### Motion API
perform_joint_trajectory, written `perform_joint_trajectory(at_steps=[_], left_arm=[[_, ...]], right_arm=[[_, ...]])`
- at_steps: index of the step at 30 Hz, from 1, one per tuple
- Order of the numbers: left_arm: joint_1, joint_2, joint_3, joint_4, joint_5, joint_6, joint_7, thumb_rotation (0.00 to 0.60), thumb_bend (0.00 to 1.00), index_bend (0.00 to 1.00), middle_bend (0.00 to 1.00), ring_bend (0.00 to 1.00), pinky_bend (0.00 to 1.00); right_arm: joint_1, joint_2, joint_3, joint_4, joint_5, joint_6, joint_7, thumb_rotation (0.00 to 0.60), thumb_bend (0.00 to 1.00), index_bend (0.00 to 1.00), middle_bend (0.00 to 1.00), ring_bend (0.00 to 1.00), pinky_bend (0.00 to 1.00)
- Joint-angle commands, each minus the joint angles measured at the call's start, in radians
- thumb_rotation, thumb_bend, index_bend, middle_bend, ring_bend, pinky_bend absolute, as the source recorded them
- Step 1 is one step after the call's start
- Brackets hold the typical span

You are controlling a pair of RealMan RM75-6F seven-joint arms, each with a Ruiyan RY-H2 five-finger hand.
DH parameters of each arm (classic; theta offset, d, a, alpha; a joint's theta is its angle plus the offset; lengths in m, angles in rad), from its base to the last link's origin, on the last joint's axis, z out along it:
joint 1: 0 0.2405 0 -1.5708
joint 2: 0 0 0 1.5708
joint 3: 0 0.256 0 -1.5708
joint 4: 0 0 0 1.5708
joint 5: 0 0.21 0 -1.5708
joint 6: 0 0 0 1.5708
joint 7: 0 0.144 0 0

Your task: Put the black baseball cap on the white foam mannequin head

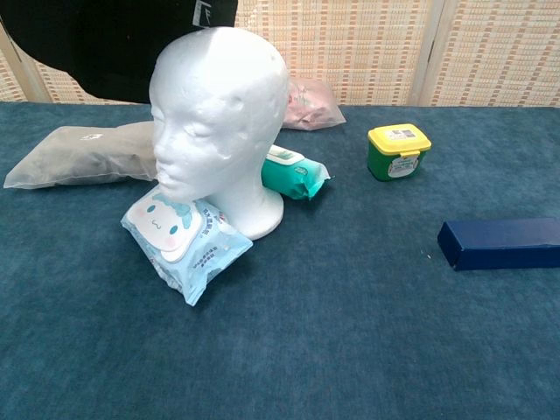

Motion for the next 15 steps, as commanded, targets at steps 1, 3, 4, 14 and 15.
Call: perform_joint_trajectory(at_steps=[1, 3, 4, 14, 15], left_arm=[[-0.008, -0.013, 0.0, -0.002, 0.005, -0.012, 0.008, 0.6, 0.49, 0.68, 0.69, 0.43, 0.56], [-0.013, -0.022, 0.002, -0.005, 0.013, -0.022, 0.016, 0.6, 0.49, 0.67, 0.69, 0.43, 0.56], [-0.015, -0.025, 0.003, -0.005, 0.017, -0.026, 0.022, 0.6, 0.49, 0.67, 0.69, 0.43, 0.56], [-0.044, -0.051, 0.001, -0.018, 0.045, -0.073, 0.069, 0.6, 0.49, 0.64, 0.67, 0.41, 0.56], [-0.047, -0.051, 0.0, -0.021, 0.048, -0.078, 0.075, 0.6, 0.49, 0.64, 0.66, 0.41, 0.56]], right_arm=[[0.001, -0.001, 0.001, 0.0, 0.002, -0.002, -0.003, 0.6, 0.12, 0.37, 0.32, 0.23, 0.57], [0.002, -0.001, 0.001, -0.001, 0.004, -0.004, -0.005, 0.6, 0.12, 0.37, 0.32, 0.23, 0.57], [0.002, -0.001, 0.001, -0.001, 0.005, -0.005, -0.005, 0.6, 0.12, 0.37, 0.32, 0.23, 0.57], [0.002, 0.003, 0.003, 0.0, 0.007, -0.006, 0.008, 0.6, 0.12, 0.37, 0.32, 0.23, 0.57], [0.002, 0.004, 0.003, 0.0, 0.006, -0.006, 0.009, 0.6, 0.12, 0.37, 0.32, 0.23, 0.57]])
